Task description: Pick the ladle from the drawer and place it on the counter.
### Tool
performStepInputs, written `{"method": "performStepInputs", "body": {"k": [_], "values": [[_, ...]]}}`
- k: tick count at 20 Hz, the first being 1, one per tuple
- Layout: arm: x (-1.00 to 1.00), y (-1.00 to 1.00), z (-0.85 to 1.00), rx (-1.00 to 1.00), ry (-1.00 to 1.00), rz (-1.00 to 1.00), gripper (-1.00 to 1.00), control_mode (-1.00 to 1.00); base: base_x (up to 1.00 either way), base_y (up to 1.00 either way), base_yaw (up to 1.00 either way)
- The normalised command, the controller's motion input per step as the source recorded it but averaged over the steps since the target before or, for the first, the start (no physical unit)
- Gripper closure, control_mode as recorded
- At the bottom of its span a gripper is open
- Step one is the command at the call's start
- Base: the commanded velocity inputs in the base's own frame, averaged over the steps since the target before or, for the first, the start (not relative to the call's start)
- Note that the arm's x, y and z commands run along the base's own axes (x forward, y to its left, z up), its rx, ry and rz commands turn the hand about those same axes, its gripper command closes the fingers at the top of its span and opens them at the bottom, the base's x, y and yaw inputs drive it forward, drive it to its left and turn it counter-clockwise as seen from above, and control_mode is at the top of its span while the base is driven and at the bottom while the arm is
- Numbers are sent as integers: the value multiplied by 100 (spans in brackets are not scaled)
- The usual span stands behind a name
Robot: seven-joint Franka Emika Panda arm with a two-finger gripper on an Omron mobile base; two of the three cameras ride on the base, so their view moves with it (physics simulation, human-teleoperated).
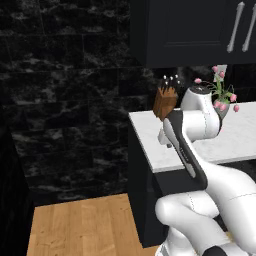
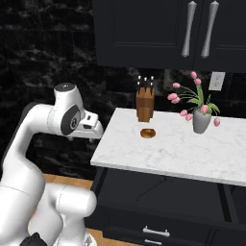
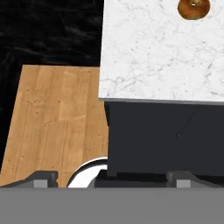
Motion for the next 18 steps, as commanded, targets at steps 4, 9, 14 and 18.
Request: {"method": "performStepInputs", "body": {"k": [4, 9, 14, 18], "values": [[-33, 0, -47, 0, 0, 0, -100, -100, 0, 0, 0], [0, 0, 0, 0, 0, 0, -100, 100, -36, 0, 0], [0, 0, 0, 0, 0, 0, -100, 100, -54, -16, 0], [0, 0, 0, 0, 0, 0, -100, 100, -42, -52, -2]]}}
